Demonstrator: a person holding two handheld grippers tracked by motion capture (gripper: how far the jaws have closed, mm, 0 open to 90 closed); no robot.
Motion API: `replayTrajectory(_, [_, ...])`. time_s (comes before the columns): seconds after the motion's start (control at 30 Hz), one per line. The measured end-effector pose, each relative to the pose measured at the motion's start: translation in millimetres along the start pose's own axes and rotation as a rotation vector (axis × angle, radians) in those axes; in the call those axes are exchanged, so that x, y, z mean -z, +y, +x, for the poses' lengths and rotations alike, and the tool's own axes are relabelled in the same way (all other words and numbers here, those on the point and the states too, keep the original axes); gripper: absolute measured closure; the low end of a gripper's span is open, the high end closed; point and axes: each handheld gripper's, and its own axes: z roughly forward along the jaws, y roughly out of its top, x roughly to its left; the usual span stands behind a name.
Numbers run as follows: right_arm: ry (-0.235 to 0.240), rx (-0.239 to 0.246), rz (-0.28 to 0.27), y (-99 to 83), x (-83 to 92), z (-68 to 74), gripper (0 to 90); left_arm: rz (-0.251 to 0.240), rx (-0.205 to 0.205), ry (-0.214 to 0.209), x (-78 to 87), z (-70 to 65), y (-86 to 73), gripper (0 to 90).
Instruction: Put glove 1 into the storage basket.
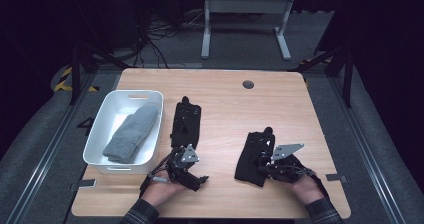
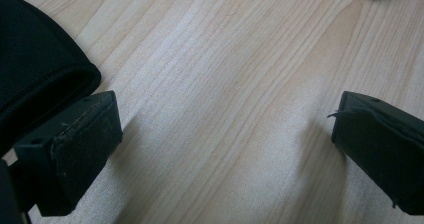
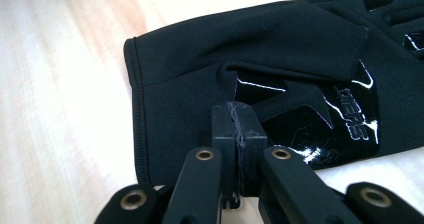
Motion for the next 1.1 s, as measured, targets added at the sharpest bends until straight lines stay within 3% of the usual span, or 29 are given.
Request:
replayTrajectory(0.23, [0.003,-0.002,0.012,-14.4,12.4,8.1,89.8,0.0,0.001,0.0,0.1,-0.1,0.0,0.2])
replayTrajectory(0.5, [-0.026,-0.03,0.02,-30.2,27.6,5.0,89.8,0.0,0.001,0.001,0.1,-0.1,-0.1,0.3])
replayTrajectory(0.7, [-0.031,-0.041,-0.02,-31.0,34.8,0.8,87.9,0.0,0.001,0.001,0.2,-0.1,-0.1,0.3])
replayTrajectory(0.8, [-0.108,-0.076,-0.073,-29.6,42.9,-12.5,80.4,0.0,0.002,0.001,0.1,-0.3,0.0,0.2])
replayTrajectory(0.87, [-0.164,-0.101,-0.093,-30.6,45.2,-22.4,65.7,0.0,0.003,0.002,0.0,-0.4,0.1,0.1])
replayTrajectory(1.0, [-0.278,-0.149,-0.133,-32.7,47.2,-40.9,47.0,0.0,0.006,0.005,-0.2,-0.8,0.2,0.2])
replayTrajectory(1.03, [-0.278,-0.149,-0.133,-32.7,47.2,-40.9,47.0,0.0,0.006,0.005,-0.2,-0.8,0.2,0.1])
replayTrajectory(1.07, [-0.324,-0.173,-0.148,-35.6,46.0,-51.3,36.1,0.001,0.008,0.007,-0.3,-0.9,0.3,0.1])
replayTrajectory(1.1, [-0.345,-0.182,-0.151,-37.4,44.7,-55.1,32.5,0.0,0.009,0.008,-0.3,-1.0,0.4,0.1])
